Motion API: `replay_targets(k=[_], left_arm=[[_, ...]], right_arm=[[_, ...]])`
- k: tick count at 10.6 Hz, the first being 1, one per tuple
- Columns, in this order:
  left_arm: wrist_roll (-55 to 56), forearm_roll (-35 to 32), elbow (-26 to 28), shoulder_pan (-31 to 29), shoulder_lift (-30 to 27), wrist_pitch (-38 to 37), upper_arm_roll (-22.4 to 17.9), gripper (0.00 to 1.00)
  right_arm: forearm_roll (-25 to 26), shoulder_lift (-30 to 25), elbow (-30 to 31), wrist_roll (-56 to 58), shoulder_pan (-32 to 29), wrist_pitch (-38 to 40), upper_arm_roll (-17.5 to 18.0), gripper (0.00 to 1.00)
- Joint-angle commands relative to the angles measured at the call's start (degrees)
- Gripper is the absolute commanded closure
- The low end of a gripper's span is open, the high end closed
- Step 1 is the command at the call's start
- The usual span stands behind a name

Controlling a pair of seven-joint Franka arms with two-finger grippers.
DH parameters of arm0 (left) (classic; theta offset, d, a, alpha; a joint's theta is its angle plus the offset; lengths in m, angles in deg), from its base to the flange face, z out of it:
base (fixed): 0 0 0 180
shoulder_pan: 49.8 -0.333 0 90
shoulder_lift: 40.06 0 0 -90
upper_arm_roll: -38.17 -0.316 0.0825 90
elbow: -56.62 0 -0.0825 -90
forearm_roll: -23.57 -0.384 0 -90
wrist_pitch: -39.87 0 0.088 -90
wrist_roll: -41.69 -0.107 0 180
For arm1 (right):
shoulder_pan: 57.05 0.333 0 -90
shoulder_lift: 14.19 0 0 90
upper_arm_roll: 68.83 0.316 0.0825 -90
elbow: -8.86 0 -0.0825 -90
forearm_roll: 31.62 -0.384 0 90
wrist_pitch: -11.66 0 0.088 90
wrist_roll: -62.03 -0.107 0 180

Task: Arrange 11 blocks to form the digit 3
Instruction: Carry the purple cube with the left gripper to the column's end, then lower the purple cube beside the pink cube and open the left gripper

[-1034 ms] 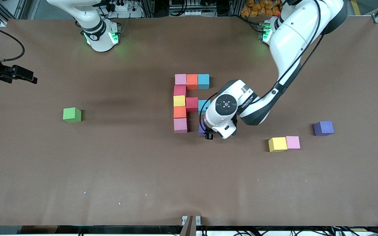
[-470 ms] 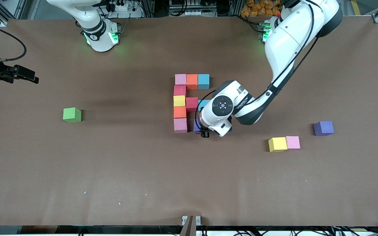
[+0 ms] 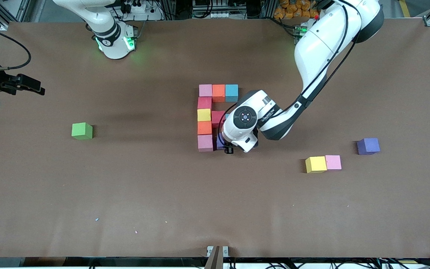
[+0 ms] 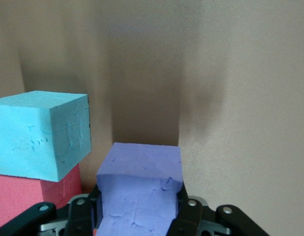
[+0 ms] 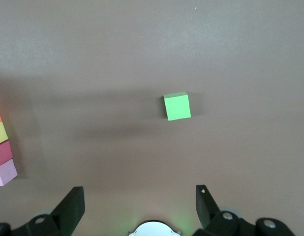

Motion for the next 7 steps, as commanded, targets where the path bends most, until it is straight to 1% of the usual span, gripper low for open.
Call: replay_targets(k=[1,3,7], left_arm=[[0.4,0.7,-0.9,2.0,0.7,1.1,-1.5,1.0],[0.6,1.1,-1.0,3.5,0.9,1.8,-3.4,1.0],[0.8,1.3,-1.2,3.9,1.3,2.7,-3.4,1.0]], right_arm=[[1.1,-0.9,0.1,-0.9,0.7,0.1,-0.1,0.0],[1.5,-0.8,0.1,-0.9,0.8,-0.2,-0.1,0.0],[1.6,-1.0,0.0,-0.9,1.3,-0.1,-0.1,0.0]])
